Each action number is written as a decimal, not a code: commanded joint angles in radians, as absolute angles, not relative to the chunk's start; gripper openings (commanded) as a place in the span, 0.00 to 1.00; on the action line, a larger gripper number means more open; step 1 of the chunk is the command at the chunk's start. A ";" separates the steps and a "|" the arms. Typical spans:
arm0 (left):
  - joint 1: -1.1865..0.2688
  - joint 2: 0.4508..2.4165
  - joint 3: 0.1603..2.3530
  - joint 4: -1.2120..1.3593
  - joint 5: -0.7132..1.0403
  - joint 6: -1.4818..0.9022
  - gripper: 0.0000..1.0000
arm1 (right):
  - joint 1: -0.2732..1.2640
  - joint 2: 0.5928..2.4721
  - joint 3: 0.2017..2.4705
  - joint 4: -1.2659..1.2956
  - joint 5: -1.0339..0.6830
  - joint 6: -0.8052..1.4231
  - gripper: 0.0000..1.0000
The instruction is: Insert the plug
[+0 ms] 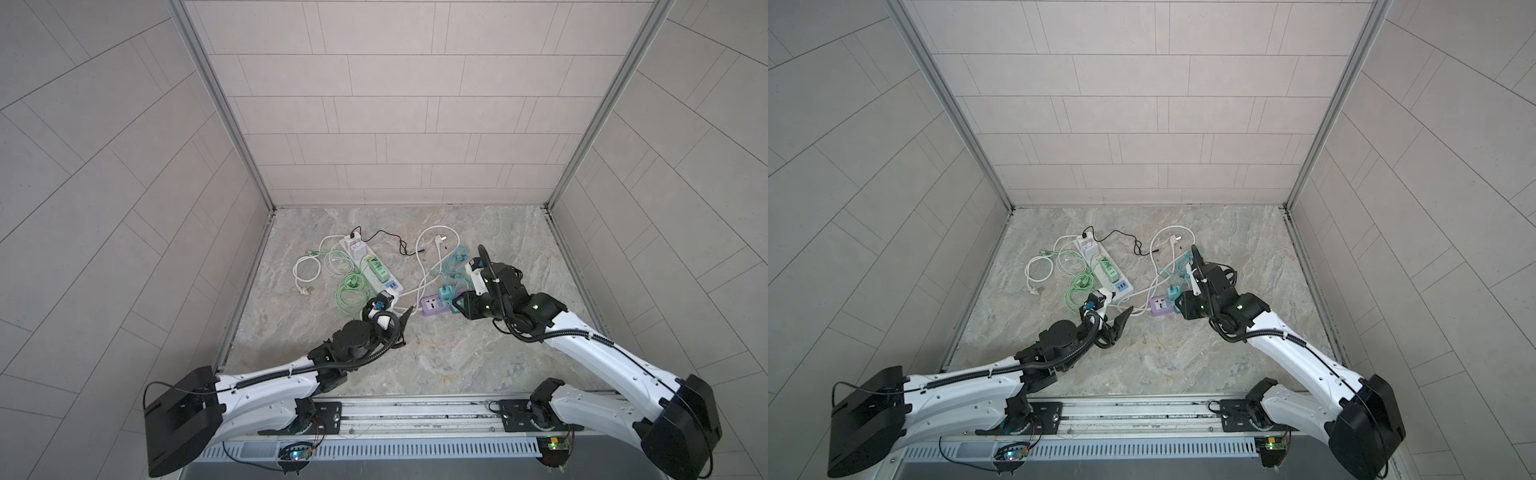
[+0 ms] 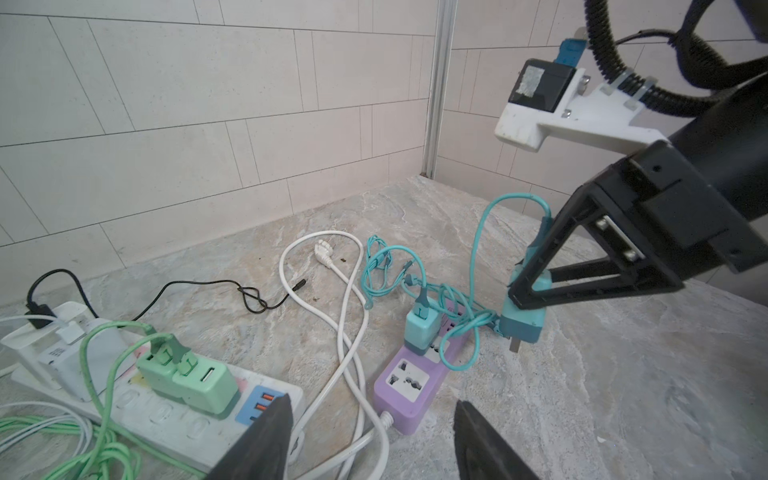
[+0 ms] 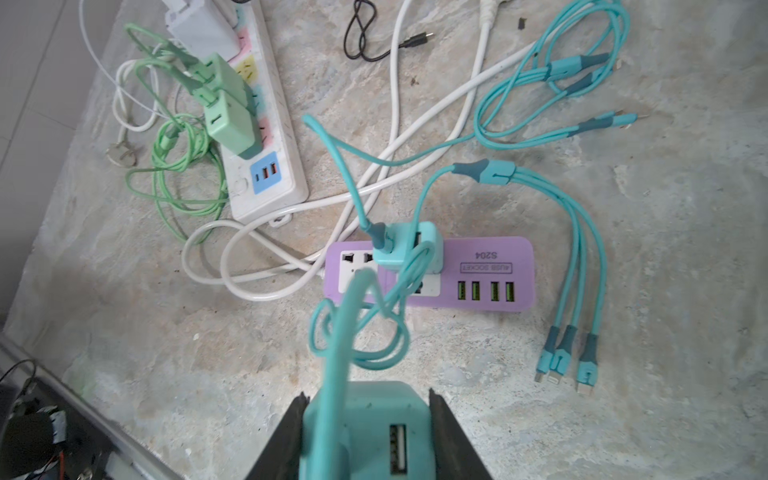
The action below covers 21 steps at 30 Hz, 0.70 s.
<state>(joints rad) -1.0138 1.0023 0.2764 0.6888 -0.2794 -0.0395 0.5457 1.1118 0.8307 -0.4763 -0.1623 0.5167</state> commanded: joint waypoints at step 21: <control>-1.012 0.940 0.254 0.595 -0.262 -0.144 0.65 | 0.442 1.289 0.938 -0.432 -0.001 0.489 0.08</control>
